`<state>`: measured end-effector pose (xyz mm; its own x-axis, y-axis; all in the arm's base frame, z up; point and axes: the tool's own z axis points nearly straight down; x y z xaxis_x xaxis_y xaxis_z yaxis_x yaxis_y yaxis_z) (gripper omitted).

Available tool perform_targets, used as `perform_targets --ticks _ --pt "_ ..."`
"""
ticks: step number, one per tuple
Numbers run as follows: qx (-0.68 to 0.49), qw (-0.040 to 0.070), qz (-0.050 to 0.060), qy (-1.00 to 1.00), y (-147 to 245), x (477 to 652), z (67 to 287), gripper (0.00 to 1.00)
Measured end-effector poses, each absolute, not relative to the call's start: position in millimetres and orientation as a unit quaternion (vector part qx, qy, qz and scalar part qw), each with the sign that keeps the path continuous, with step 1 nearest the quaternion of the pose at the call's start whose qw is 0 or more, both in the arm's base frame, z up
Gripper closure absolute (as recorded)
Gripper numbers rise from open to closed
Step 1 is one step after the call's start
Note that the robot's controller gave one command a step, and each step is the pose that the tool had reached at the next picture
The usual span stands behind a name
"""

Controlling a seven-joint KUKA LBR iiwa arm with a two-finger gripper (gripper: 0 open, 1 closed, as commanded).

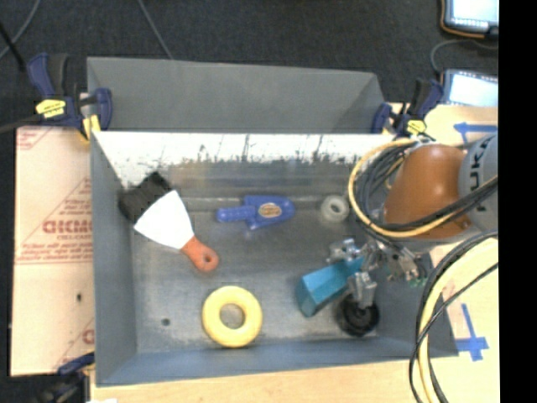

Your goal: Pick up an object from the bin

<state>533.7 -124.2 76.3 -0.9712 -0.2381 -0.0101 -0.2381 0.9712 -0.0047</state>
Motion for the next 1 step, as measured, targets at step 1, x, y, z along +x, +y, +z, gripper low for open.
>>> perform_targets --ticks 1 --pt "-0.121 0.005 -0.002 0.993 -124.0 533.6 76.1 1.0"
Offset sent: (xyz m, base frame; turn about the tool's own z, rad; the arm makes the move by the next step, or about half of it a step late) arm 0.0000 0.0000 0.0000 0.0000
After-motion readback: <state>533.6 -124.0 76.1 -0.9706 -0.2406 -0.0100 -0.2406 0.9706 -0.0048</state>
